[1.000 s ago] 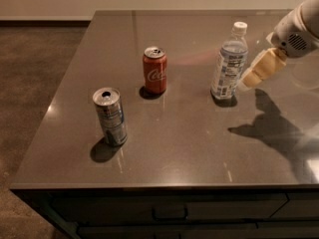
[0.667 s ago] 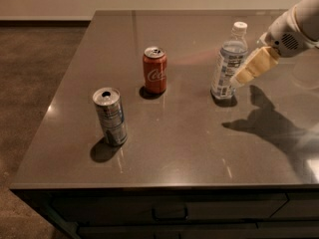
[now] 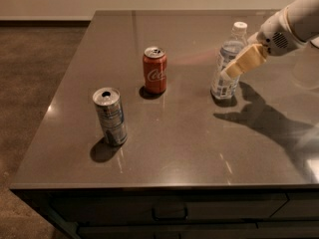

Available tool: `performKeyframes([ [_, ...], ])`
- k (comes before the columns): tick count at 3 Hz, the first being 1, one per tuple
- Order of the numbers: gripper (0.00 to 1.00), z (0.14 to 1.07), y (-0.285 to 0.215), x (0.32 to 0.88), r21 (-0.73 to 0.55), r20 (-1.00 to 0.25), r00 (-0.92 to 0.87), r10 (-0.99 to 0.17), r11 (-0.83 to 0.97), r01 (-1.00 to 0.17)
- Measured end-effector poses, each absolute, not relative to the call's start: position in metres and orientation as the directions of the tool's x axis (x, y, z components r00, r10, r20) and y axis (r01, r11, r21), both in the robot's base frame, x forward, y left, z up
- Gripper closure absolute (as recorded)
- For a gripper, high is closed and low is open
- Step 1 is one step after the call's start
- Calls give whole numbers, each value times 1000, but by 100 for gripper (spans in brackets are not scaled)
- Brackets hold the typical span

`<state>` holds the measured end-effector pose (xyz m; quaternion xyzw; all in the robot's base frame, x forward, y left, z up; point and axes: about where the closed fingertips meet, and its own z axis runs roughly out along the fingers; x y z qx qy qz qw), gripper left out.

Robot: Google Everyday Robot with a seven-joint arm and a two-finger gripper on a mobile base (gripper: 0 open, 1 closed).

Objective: Knock blue plastic bottle over

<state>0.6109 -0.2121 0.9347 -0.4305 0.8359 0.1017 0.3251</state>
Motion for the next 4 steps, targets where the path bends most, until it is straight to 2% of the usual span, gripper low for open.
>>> performKeyframes([
  [2,60,935,-208,617,-58,-671,-420,-610,609,-791],
  [3,83,949,-207,621,-85,-658,-402,-637,593,-800],
  [4,100,963,-201,621,-146,-560,-395,-728,557,-818],
])
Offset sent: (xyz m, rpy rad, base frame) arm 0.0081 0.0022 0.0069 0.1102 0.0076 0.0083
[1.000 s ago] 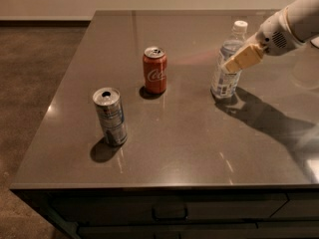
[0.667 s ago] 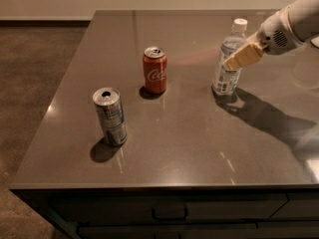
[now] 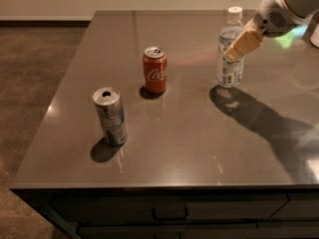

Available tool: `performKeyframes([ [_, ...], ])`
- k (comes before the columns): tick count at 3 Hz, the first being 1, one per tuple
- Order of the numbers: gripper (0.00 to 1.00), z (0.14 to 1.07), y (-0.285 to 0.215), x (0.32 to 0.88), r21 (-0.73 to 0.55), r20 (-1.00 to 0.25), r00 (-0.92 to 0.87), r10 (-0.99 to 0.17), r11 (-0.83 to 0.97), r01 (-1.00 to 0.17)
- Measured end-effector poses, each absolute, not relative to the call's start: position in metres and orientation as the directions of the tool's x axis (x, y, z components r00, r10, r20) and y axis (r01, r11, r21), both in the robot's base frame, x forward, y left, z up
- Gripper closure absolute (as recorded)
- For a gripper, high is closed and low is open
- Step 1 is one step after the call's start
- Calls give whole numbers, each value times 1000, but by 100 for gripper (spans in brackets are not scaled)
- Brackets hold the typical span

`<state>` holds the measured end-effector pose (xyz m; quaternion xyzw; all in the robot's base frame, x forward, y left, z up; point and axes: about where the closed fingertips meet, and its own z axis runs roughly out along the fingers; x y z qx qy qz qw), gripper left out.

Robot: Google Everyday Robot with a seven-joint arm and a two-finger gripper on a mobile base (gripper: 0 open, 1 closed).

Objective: Knock blue plastic bottle over

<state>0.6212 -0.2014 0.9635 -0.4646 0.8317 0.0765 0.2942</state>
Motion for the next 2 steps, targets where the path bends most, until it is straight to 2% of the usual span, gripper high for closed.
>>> performKeyframes([
  [1,100,961,-195,622,-192,-396,-398,-828,498,-845],
  [2,100,949,-192,621,-202,-269,-397,-878,454,-868],
])
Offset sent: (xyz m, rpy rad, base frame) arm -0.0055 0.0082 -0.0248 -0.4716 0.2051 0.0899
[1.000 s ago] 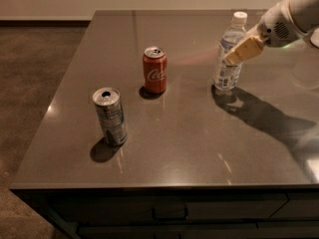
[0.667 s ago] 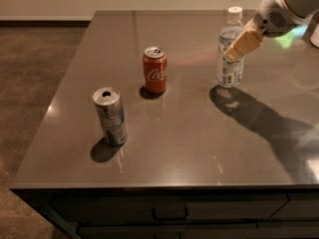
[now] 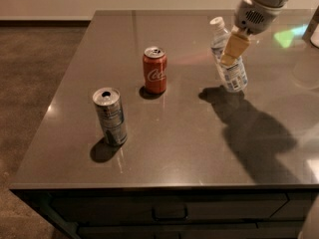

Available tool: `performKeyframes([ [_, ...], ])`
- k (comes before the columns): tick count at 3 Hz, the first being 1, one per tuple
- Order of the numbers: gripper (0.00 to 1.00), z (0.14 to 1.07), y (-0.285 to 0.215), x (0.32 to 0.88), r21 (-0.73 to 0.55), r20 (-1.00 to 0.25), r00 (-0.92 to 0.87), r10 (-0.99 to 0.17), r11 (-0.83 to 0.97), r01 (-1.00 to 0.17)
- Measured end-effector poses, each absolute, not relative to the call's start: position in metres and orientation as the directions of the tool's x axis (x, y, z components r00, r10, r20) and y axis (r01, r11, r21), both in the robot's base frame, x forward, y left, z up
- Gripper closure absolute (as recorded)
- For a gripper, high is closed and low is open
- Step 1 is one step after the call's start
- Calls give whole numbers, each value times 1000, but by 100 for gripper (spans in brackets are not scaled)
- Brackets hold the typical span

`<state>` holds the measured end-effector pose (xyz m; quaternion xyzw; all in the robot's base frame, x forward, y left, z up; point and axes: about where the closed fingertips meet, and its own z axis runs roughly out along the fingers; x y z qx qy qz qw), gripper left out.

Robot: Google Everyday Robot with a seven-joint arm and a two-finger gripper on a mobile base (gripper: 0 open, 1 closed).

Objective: Knock blue plastic bottle over

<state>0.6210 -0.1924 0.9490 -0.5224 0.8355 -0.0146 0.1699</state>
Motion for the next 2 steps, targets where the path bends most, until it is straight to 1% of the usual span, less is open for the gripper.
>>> performKeyframes([
  [2,100,928,-188,619,-199,-103,-378,-920,391,-898],
])
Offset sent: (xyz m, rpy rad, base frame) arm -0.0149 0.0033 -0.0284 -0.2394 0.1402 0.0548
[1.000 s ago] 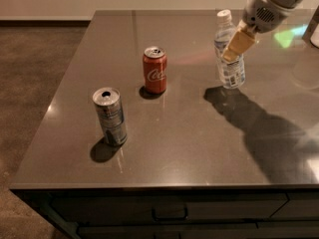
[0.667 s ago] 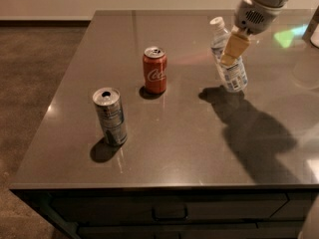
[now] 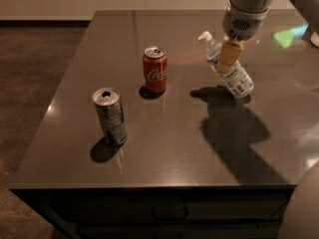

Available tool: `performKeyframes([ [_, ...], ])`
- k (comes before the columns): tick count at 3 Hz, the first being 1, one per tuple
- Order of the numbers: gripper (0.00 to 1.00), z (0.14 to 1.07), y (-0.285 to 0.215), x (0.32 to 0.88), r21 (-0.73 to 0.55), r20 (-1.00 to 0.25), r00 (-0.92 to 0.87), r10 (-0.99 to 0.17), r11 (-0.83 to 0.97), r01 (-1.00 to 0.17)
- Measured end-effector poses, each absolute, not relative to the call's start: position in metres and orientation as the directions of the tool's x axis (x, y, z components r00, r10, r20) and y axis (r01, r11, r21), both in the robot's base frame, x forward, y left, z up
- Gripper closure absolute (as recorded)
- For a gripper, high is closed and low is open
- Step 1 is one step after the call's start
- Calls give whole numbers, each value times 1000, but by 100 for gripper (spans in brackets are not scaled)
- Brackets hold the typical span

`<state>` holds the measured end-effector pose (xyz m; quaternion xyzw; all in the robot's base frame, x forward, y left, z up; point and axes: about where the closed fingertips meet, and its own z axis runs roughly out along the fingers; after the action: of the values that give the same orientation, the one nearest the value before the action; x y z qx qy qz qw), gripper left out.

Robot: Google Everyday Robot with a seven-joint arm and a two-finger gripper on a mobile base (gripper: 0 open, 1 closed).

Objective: Knock blue plastic bottle over

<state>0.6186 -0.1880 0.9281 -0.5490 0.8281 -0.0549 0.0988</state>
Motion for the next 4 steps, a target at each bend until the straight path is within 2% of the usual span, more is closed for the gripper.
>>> performKeyframes([
  [1,83,923,-184,616,-201,-61,-356,-932,361,-911],
  [4,13,917,-173,606,-166,-60,-293,-954,299,-940],
])
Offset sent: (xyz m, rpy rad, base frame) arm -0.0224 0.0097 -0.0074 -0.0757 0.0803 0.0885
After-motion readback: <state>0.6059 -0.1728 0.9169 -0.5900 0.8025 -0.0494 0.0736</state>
